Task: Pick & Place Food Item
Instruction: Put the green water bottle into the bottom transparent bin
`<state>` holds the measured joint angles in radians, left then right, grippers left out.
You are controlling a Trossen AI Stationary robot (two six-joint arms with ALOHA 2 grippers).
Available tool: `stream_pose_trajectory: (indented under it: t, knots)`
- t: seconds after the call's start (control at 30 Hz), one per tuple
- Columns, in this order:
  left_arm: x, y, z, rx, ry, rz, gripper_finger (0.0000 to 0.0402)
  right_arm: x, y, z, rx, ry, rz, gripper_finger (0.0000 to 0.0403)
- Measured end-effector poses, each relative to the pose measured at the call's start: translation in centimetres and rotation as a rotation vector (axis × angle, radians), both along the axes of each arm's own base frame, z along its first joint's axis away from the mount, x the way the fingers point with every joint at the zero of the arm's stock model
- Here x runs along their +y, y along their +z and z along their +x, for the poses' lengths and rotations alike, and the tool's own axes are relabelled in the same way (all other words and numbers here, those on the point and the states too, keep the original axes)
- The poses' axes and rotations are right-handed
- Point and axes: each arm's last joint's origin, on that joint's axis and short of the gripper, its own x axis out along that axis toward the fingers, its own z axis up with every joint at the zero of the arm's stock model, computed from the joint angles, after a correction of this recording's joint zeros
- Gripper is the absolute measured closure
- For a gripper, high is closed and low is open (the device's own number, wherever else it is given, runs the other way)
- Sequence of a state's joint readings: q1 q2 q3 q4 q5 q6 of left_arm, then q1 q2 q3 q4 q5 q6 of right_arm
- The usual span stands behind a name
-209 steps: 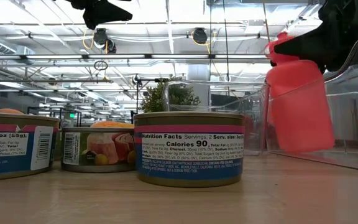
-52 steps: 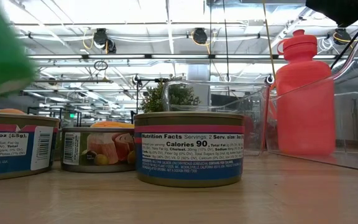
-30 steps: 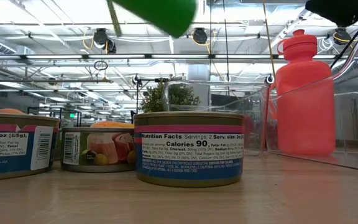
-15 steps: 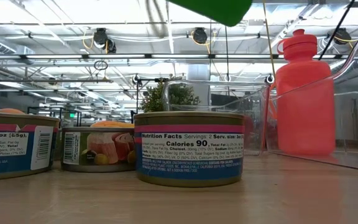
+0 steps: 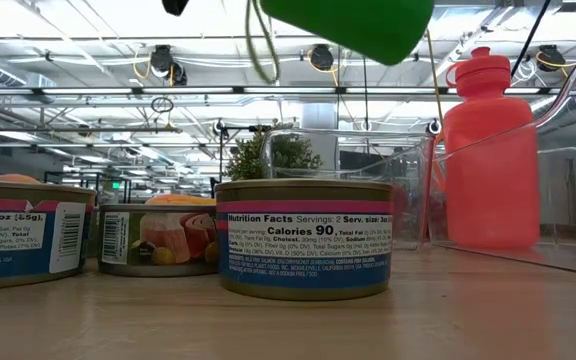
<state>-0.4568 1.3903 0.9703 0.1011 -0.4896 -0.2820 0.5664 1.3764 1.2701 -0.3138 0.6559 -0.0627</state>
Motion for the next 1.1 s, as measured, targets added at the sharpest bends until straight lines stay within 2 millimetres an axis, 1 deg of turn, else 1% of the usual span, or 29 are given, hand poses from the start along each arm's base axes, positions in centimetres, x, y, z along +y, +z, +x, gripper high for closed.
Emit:
stream_pose_trajectory:
  t: [0.07,0.17,0.27,0.43,0.53,0.63,0.7,0.77,0.93,1.03,1.1]
  knots:
    - [-0.1,0.0,0.0,0.002,-0.008,0.013,0.0203,-1.2,-0.6,1.1,0.046,0.022,0.032,0.0058]
    - [-0.1,-0.1,-0.1,0.007,-0.010,0.022,0.0203,-2.9,-1.3,2.5,0.092,0.023,0.135,0.0058]
    - [0.0,-0.3,-0.1,0.029,-0.004,0.037,0.0203,-3.9,-2.3,3.6,0.152,0.039,0.188,0.0055]
    - [0.3,-0.4,0.0,0.035,0.004,0.040,0.0203,-4.4,-4.2,5.0,0.228,0.069,0.183,0.0051]
    - [0.6,-0.5,0.1,0.044,0.011,0.041,0.0203,-4.4,-5.1,5.7,0.254,0.061,0.164,0.0058]
    - [0.7,-0.5,0.1,0.048,0.018,0.038,0.0203,-4.6,-5.2,5.8,0.259,0.057,0.169,0.0074]
    - [0.7,-0.5,0.2,0.044,0.018,0.035,0.0198,-4.6,-5.2,5.8,0.256,0.057,0.174,0.0092]
    - [0.7,-0.4,0.2,0.039,0.017,0.033,0.0172,-4.6,-5.1,5.7,0.255,0.059,0.175,0.0118]
    - [0.7,-0.1,0.1,0.020,0.026,0.025,0.0089,-4.6,-5.0,5.4,0.261,0.048,0.200,0.0192]
    - [0.8,0.2,-0.2,0.021,0.021,0.031,0.0054,-4.6,-4.2,4.5,0.264,0.039,0.223,0.0225]
    - [0.8,0.9,-0.8,0.003,0.011,0.031,0.0037,-4.5,-3.5,3.7,0.245,0.044,0.240,0.0238]
